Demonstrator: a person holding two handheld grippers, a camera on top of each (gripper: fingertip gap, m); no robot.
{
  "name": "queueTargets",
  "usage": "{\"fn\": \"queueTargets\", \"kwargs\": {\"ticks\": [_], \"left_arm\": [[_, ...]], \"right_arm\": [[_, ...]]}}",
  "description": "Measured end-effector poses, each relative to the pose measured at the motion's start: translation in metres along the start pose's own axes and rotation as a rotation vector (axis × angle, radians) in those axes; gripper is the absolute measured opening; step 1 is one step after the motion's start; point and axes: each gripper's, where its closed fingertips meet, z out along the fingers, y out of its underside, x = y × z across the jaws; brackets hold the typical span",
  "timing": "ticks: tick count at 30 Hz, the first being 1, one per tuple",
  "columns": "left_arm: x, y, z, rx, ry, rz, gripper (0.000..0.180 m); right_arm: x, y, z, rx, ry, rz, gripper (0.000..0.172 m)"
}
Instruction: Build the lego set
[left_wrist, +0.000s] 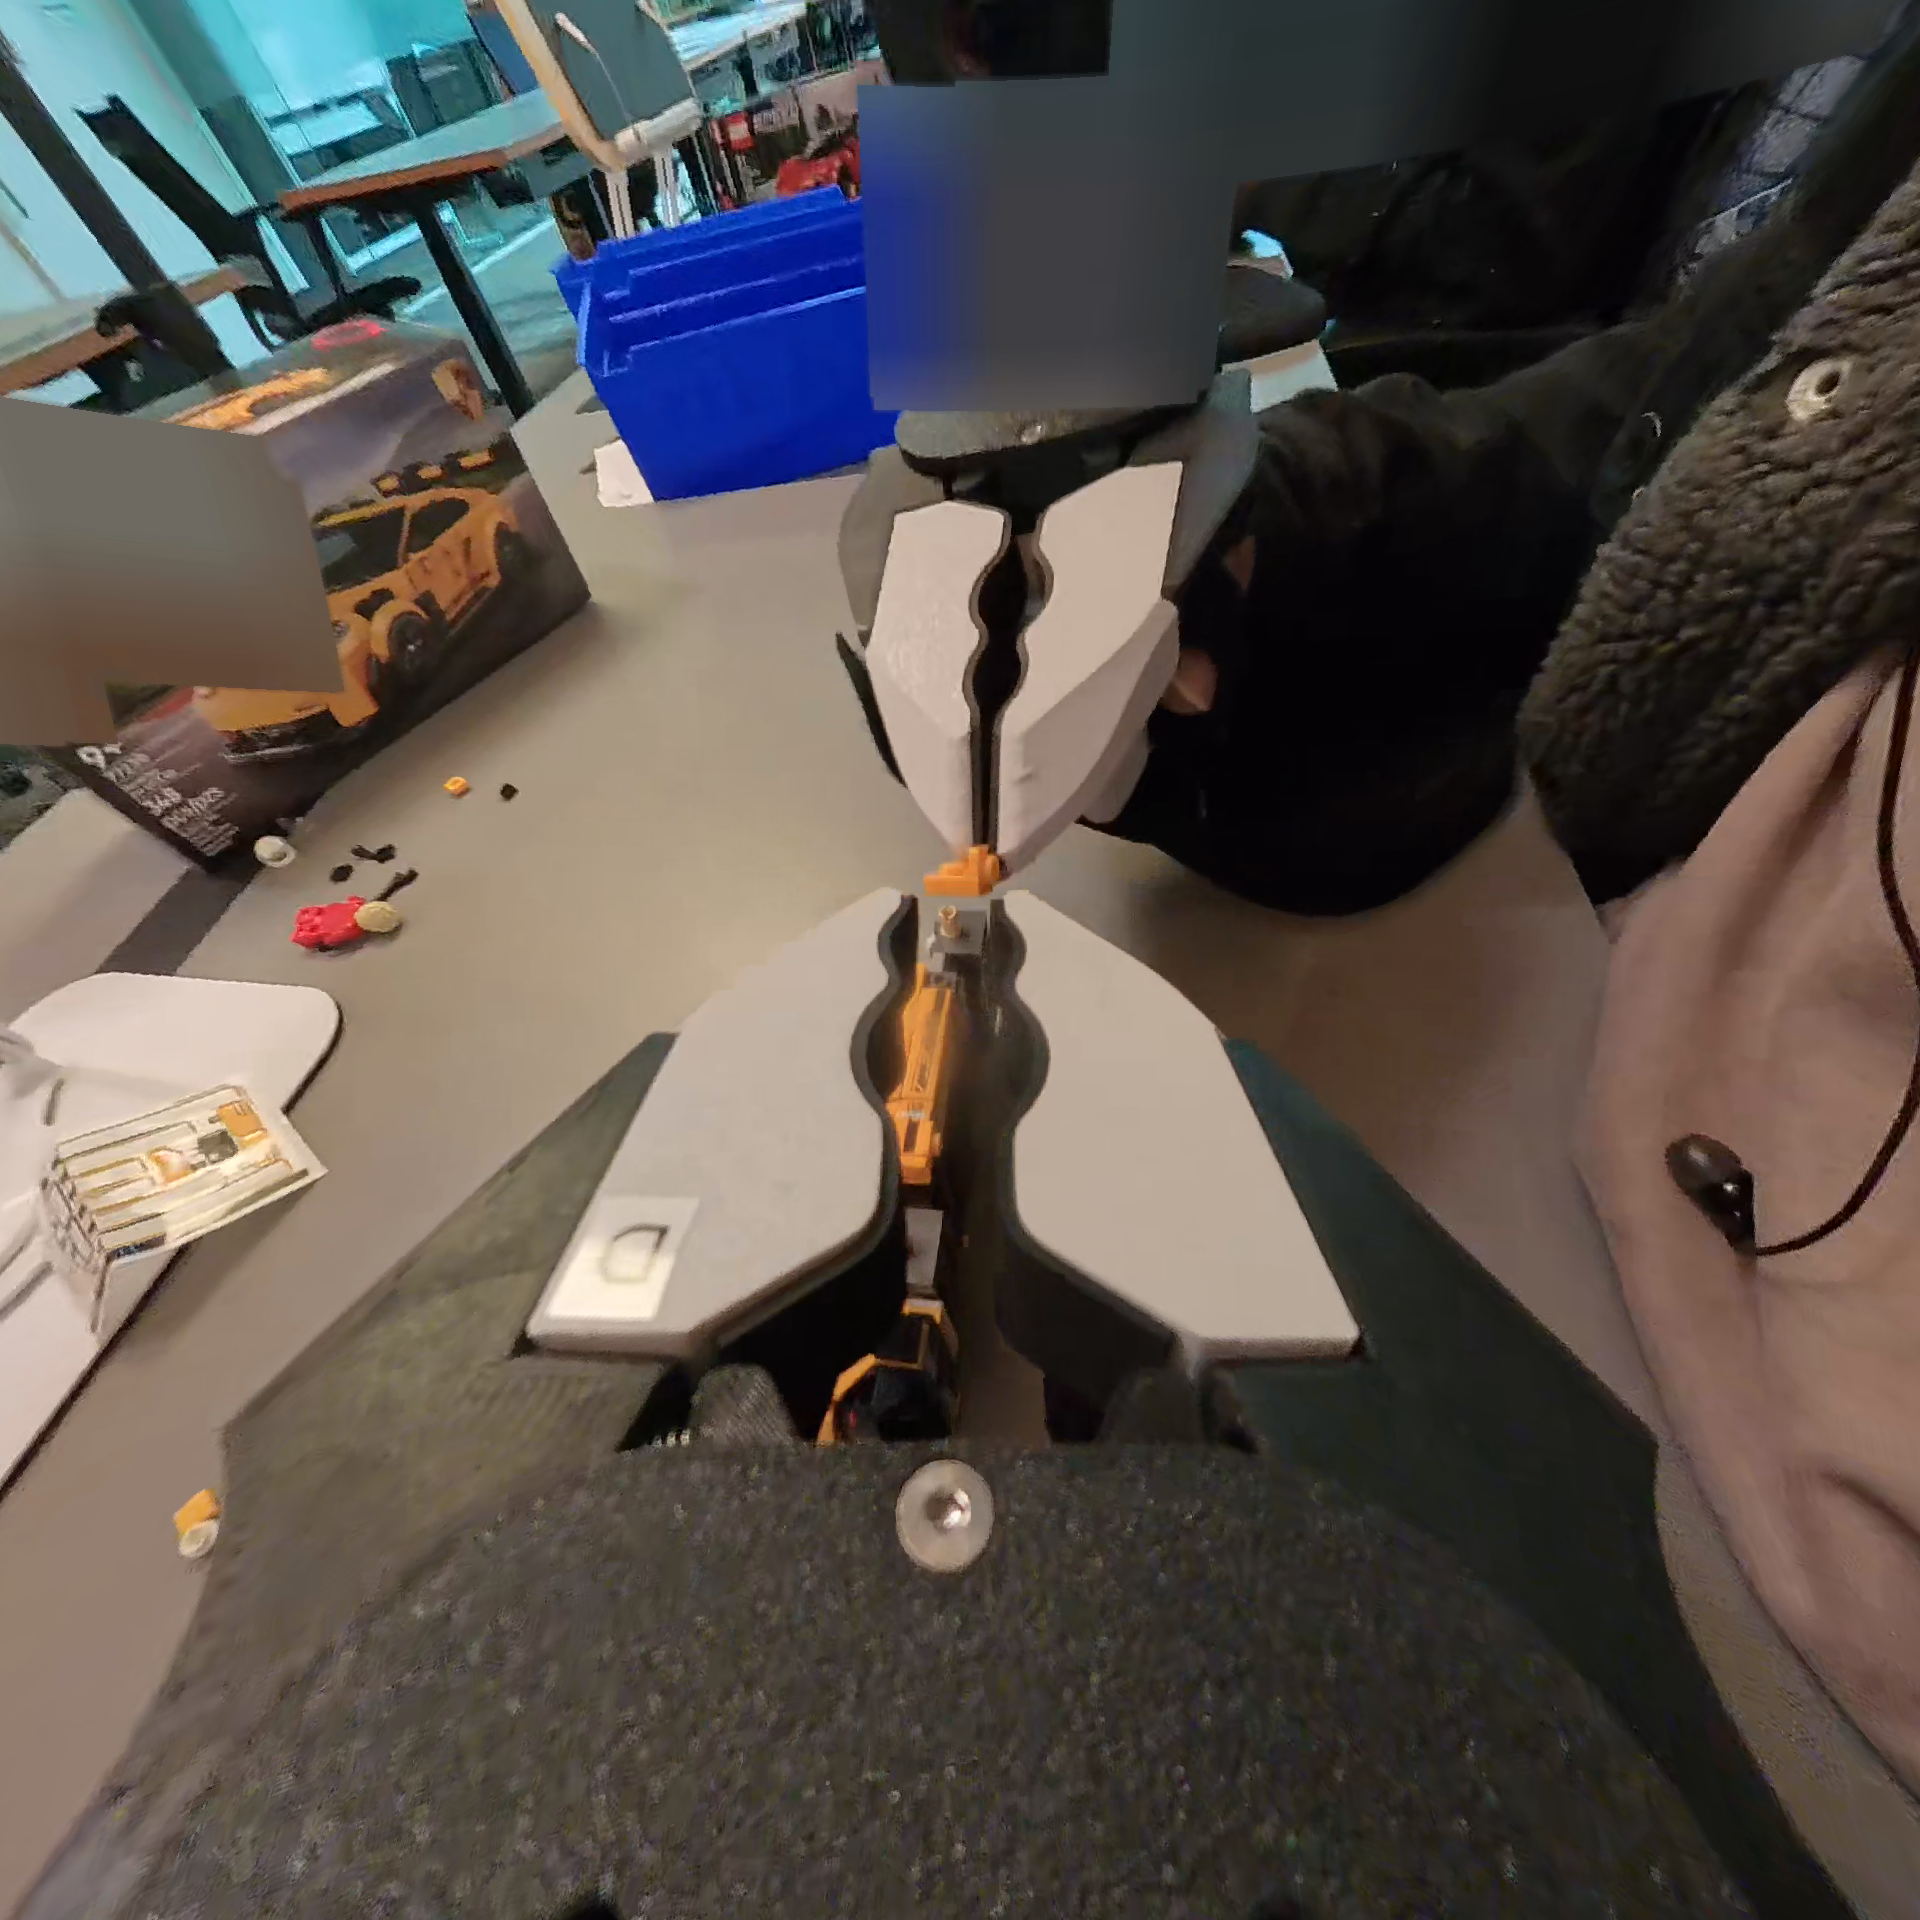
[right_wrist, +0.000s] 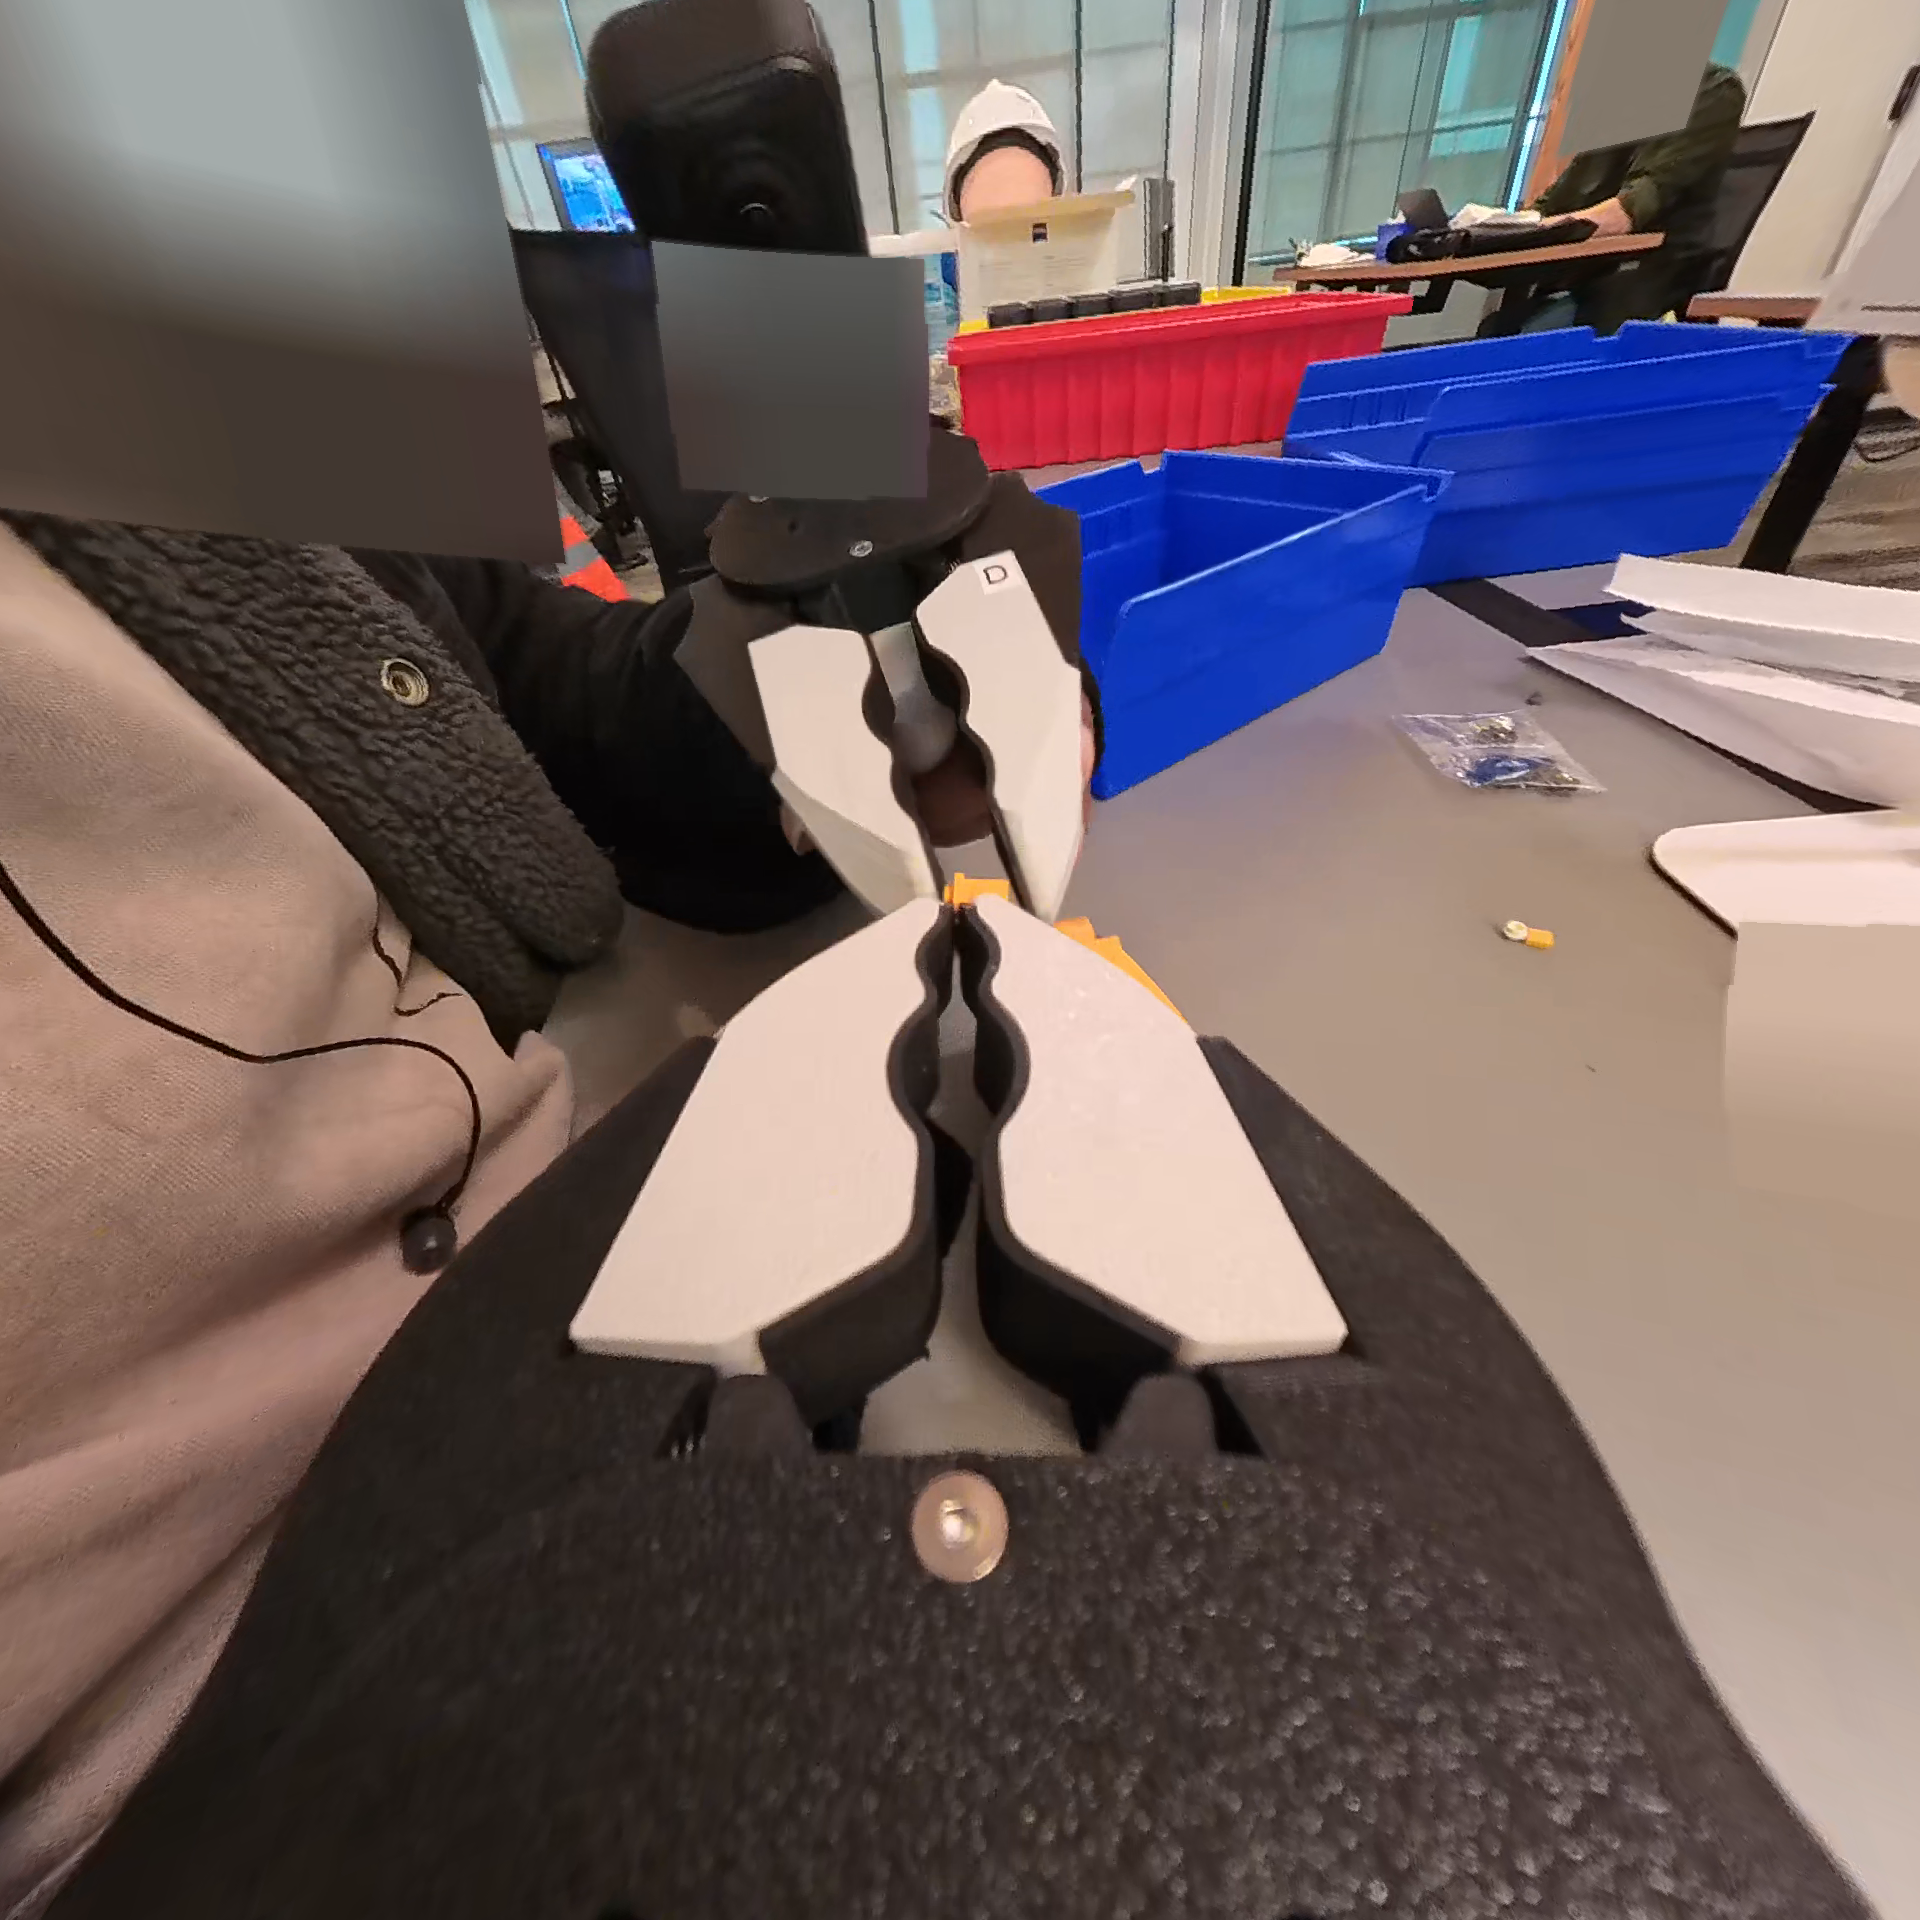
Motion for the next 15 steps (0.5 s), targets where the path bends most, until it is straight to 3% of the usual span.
{"fn": "queueTargets", "kwargs": {"ticks": [7, 15], "left_arm": [[0.007, -0.011, -0.007, 0.056, -0.029, 0.018, 0.011], [0.016, -0.019, -0.013, 0.058, -0.127, 0.205, 0.012]], "right_arm": [[-0.007, -0.009, 0.003, 0.044, -0.016, 0.031, 0.001], [-0.016, -0.014, 0.006, 0.094, -0.05, 0.158, 0.0]]}}
